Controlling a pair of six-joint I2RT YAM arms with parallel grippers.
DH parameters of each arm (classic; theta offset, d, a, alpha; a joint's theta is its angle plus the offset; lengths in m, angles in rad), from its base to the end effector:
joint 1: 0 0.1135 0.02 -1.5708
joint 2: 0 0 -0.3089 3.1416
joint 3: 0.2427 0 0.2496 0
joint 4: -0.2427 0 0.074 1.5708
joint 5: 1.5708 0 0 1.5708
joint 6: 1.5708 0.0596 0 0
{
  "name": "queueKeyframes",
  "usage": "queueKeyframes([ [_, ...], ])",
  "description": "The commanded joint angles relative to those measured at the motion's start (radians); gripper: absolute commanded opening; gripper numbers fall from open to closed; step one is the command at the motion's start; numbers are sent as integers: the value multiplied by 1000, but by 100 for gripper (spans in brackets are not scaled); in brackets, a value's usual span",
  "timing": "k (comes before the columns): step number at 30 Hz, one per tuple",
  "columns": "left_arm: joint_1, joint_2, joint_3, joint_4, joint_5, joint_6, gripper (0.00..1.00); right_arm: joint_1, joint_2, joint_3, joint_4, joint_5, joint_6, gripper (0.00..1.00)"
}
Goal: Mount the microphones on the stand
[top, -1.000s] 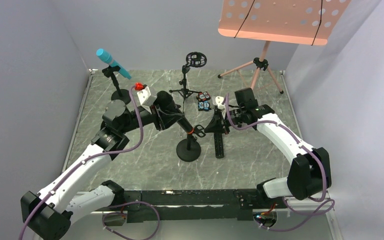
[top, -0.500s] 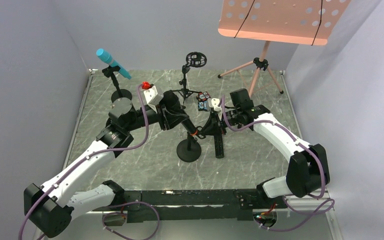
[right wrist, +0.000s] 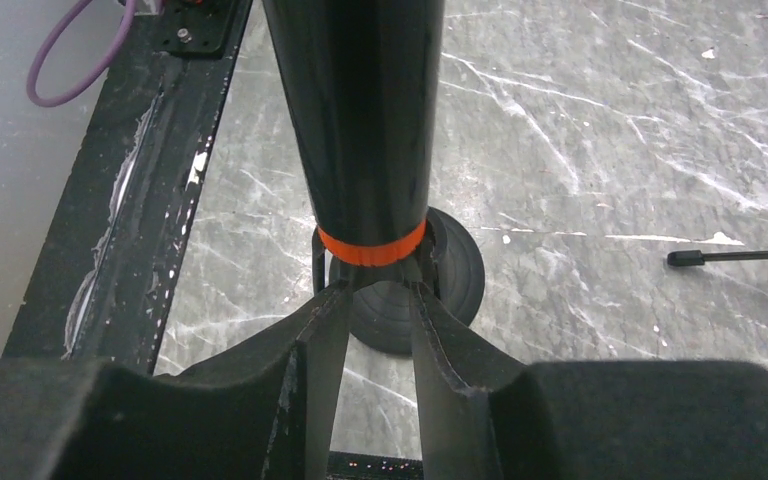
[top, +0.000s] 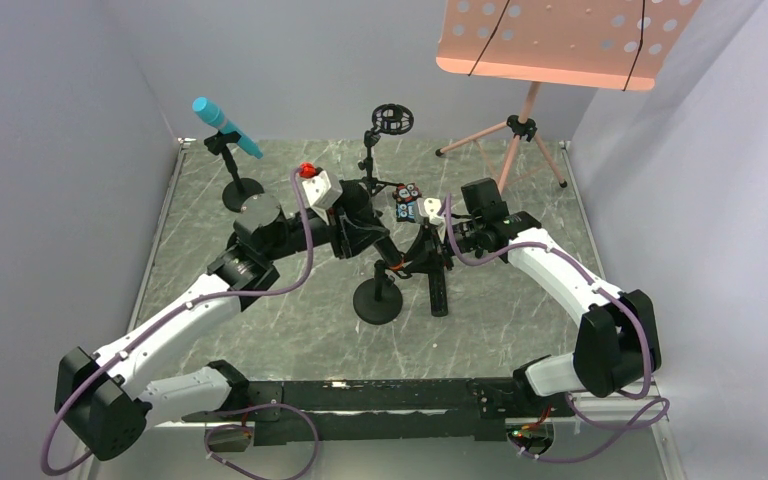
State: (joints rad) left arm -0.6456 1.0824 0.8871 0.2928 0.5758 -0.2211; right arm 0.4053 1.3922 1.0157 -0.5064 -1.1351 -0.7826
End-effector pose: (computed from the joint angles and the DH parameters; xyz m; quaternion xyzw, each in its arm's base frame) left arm 0.1784 -0.1750 0.4102 0.3413 0.5854 -0.4714 0.5645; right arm 0.2318 0.1583 0.3076 -0.5945 0.5564 0.4438 0.3742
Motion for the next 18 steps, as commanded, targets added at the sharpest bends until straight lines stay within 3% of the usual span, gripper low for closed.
queueKeyframes([
  [1, -18, 11, 32, 116, -36, 16, 0, 9, -10, -13, -4, -31, -26, 40],
  [9, -18, 29, -2, 163, -62, -6, 0, 9, -12, -14, -10, -34, -29, 41],
  [18, -18, 33, -13, 64, -59, 2, 0, 9, -9, -12, -26, -42, -42, 43],
])
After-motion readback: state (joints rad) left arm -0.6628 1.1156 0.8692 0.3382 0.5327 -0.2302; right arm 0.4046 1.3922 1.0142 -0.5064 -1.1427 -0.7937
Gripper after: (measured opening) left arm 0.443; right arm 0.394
